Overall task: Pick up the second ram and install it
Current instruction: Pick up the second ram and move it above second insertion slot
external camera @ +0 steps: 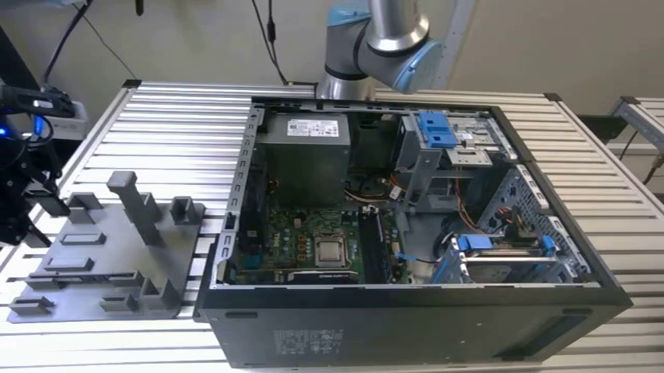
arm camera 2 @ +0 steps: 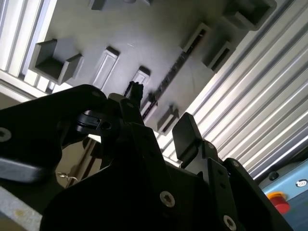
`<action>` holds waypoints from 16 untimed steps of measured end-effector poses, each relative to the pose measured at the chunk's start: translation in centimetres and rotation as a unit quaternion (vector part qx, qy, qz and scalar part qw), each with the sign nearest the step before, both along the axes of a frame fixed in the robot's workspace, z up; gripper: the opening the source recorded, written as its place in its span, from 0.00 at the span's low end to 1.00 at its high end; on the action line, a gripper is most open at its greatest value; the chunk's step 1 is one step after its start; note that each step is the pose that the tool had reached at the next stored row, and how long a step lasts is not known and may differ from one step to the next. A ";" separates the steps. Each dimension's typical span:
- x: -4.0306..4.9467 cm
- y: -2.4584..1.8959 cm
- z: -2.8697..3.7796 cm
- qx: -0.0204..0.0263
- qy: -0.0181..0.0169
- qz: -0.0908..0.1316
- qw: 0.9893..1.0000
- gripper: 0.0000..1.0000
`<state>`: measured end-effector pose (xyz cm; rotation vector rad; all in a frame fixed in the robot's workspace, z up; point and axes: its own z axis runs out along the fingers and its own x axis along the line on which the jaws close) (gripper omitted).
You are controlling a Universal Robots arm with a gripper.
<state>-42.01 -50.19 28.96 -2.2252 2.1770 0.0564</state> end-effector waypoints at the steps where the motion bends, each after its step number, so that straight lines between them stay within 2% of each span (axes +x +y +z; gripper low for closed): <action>1: -0.02 0.00 -0.14 0.000 0.000 0.001 1.000 0.54; 16: -0.23 0.00 -2.01 0.000 0.000 0.010 1.000 0.54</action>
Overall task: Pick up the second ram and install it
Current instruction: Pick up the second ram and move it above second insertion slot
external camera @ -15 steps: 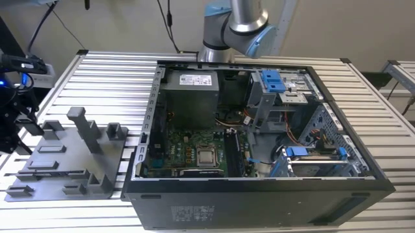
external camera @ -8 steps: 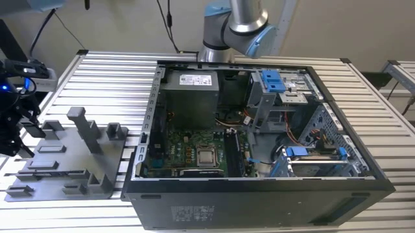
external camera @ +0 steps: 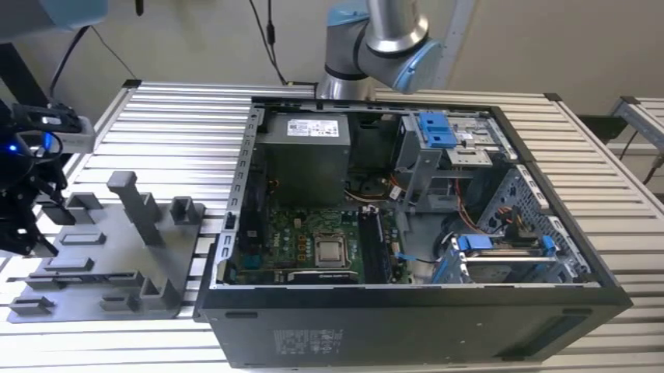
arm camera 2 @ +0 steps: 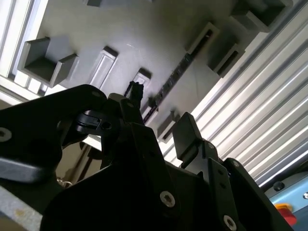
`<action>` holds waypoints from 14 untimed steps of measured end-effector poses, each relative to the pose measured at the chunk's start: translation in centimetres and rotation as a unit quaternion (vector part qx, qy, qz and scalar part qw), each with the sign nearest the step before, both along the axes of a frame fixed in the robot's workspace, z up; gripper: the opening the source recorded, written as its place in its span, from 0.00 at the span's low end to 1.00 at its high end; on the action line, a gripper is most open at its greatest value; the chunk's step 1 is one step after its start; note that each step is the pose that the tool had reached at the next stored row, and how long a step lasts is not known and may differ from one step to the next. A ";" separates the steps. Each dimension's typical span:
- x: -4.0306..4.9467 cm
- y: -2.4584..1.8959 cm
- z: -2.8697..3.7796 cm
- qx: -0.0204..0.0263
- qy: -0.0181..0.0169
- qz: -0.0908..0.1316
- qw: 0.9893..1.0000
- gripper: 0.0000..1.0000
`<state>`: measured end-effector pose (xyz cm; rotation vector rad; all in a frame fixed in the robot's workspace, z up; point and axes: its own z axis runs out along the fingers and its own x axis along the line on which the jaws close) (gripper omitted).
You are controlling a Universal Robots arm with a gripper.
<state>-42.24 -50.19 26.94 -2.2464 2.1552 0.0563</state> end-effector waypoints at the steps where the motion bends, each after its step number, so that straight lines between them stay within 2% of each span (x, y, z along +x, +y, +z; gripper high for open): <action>1: -0.01 0.00 -0.15 0.000 0.000 0.001 1.000 0.54; 7: -0.01 -0.12 -1.08 0.000 0.000 0.007 1.000 0.54; 14: -0.01 -0.82 -1.97 0.000 -0.001 0.017 1.000 0.54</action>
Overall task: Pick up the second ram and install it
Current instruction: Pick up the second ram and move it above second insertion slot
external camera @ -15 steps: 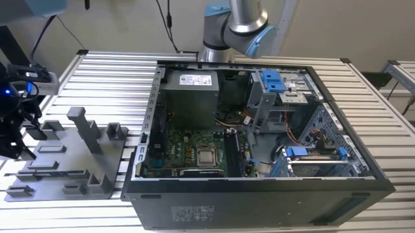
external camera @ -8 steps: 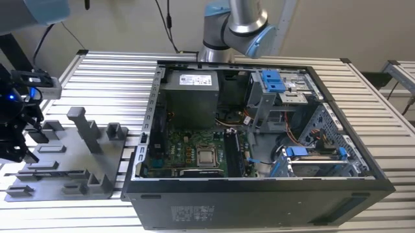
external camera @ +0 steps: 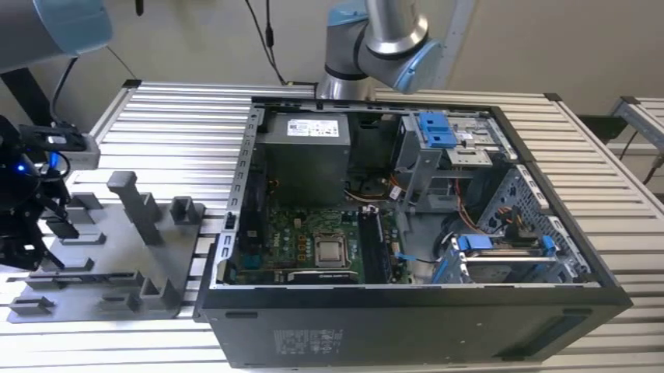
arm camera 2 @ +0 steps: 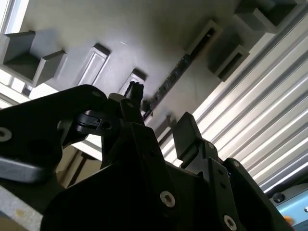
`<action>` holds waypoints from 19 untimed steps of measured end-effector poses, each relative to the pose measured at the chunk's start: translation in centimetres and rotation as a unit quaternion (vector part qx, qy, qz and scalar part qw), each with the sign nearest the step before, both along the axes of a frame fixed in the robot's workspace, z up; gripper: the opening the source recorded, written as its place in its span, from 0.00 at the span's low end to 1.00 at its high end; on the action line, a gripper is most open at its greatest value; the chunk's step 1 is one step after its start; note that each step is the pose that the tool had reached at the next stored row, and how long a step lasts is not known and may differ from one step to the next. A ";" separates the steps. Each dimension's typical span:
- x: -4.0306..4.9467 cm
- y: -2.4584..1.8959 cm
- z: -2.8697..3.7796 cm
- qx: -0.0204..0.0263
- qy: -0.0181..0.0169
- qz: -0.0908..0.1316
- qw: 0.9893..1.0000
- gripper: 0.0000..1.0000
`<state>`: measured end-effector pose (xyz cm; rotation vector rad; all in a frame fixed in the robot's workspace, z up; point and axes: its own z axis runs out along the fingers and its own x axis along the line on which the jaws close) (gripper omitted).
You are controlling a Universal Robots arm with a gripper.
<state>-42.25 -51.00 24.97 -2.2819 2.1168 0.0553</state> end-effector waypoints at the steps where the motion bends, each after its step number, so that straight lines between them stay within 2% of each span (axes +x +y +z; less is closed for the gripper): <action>1: 0.00 -0.05 -0.14 0.000 0.000 0.002 1.000 0.54; 7: 0.00 -0.13 -1.07 0.000 -0.002 0.008 1.000 0.54; 19: -0.09 -0.19 -3.20 0.000 -0.005 0.010 1.000 0.54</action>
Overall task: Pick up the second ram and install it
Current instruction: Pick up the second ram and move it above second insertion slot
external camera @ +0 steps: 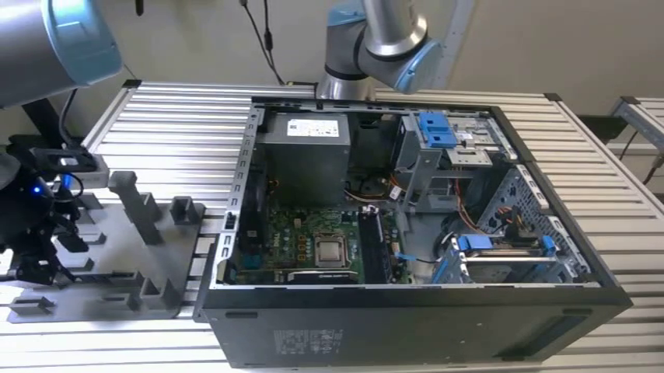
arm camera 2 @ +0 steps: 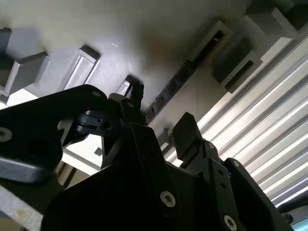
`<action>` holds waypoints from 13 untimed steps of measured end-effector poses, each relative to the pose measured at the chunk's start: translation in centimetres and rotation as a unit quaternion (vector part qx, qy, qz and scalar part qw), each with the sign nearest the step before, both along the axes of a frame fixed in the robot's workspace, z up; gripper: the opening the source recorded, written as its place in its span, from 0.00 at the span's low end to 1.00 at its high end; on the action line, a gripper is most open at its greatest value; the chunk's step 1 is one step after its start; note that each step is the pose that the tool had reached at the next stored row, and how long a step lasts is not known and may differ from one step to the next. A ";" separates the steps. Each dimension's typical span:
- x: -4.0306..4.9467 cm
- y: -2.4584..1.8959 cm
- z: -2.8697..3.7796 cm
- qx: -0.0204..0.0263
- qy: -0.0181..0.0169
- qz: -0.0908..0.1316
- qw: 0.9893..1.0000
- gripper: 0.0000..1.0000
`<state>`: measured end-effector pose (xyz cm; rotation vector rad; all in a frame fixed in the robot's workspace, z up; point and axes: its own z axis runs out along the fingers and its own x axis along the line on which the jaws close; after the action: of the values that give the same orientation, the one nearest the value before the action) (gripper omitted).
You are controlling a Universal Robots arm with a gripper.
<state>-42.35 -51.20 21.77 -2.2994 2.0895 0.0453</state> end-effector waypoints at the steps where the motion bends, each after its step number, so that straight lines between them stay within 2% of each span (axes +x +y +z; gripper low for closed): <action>1: -0.01 0.00 -0.17 0.000 0.000 0.000 1.000 0.54; 13: -0.10 -0.18 -1.82 0.000 0.000 0.000 1.000 0.54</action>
<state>-42.45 -51.37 19.94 -2.3004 2.0885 0.0454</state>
